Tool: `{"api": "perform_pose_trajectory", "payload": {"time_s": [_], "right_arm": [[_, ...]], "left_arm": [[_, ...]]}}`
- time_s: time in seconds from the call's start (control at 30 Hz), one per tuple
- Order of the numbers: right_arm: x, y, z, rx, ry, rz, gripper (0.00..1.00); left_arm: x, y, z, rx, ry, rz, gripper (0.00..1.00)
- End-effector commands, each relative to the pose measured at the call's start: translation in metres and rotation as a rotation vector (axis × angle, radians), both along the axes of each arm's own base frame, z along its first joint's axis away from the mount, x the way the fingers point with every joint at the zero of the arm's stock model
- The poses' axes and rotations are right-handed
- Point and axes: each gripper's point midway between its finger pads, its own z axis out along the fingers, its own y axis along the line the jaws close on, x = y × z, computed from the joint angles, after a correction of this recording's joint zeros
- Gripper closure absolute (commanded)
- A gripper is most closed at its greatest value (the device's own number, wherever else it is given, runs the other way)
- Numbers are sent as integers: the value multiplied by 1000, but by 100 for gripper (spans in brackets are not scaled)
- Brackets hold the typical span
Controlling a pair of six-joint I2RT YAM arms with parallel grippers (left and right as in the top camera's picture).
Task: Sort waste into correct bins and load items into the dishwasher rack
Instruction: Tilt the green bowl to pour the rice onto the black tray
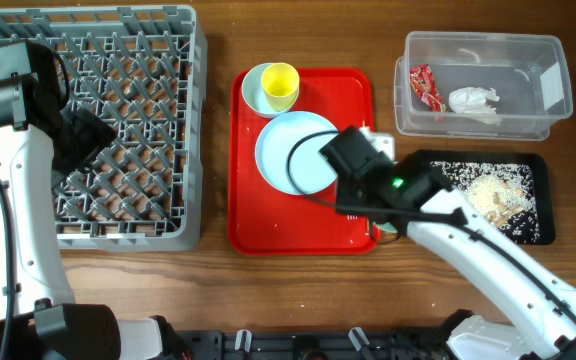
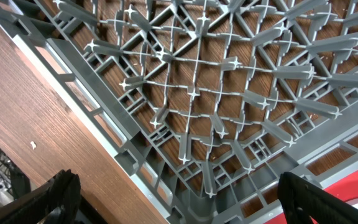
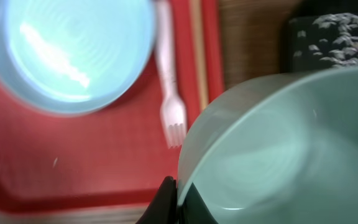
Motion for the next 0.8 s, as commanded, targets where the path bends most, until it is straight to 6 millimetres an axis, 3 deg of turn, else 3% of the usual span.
{"api": "perform_pose_trajectory", "payload": {"time_s": [0.0,0.13,0.17,0.3,0.4,0.47,0.6,0.77], "right_arm": [[25,-34,22,99,-43,-123,96],[41,-57,46,502,-24,43,96],[45,-75,57,647,-54,41,96],[48,-130,82,917,-197,1,96],[48,-161,96,1114,-313,-31,96],[57,-178,94,1246,-338,-97,96],[74,-189,81,1477,-316,-186,96],[80,-193,87,1615,-300,-255,96]], "left_arm": [[1,2,7,3,-30,18,0],[1,2,7,3,-30,18,0],[1,2,7,3,-30,18,0],[1,2,7,3,-30,18,0],[1,2,7,3,-30,18,0],[1,2,7,3,-30,18,0],[1,2,7,3,-30,18,0],[1,2,7,3,-30,18,0]]}}
